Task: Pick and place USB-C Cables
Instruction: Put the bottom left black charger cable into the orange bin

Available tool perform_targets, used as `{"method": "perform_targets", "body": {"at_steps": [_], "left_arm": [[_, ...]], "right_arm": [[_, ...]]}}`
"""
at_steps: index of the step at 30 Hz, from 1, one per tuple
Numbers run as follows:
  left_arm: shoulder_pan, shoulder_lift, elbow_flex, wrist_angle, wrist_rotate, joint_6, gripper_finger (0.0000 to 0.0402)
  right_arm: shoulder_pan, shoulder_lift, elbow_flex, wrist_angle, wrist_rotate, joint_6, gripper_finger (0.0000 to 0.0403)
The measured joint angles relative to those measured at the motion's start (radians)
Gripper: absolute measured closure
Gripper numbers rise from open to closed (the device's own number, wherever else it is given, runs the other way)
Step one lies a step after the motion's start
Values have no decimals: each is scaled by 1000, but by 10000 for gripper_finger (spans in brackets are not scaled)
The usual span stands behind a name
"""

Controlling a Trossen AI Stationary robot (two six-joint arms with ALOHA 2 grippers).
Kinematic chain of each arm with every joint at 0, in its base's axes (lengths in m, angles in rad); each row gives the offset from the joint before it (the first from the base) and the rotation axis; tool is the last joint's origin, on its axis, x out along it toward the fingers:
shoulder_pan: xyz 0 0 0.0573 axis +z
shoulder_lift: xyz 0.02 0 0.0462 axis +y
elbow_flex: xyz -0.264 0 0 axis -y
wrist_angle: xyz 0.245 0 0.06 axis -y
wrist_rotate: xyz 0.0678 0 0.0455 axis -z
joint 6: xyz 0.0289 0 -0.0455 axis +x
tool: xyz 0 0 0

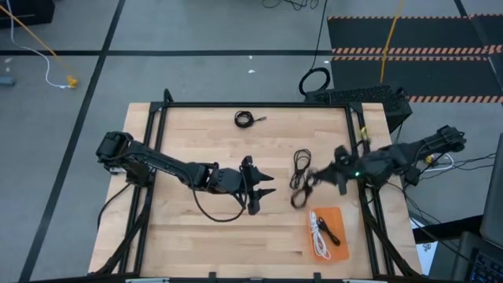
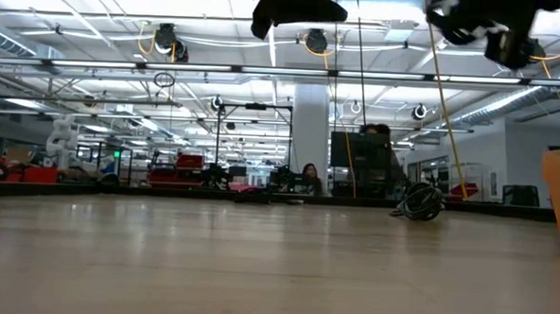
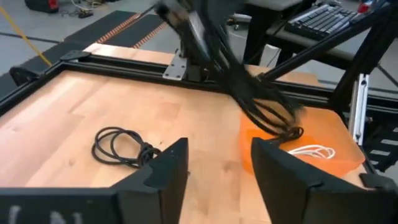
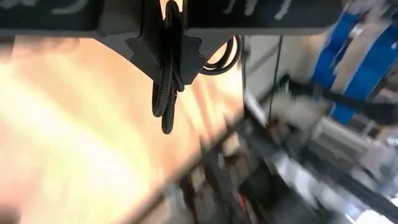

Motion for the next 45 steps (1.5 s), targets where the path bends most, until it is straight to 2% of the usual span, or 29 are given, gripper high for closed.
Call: {"method": "perform_targets", "body": {"at_steps": [6, 12, 17, 21, 35, 45], "left_arm": [[21, 0, 0, 0, 0, -11, 191], [34, 0, 0, -1, 0, -13, 188], [34, 0, 0, -28, 0, -18, 188], [34, 0, 0, -37, 1, -18, 188], [34, 0, 0, -40, 4, -19, 188], [38, 0, 0, -40, 3, -26, 188]], "right_arm": [[62, 160, -36, -15, -208, 306, 397], [117, 250, -33, 72, -342, 415, 397], [175, 268, -29, -76, -410, 559, 397], [207, 265, -29, -135, -407, 637, 396], [227, 265, -29, -173, -397, 614, 386], [226, 266, -30, -245, -354, 604, 299]]}}
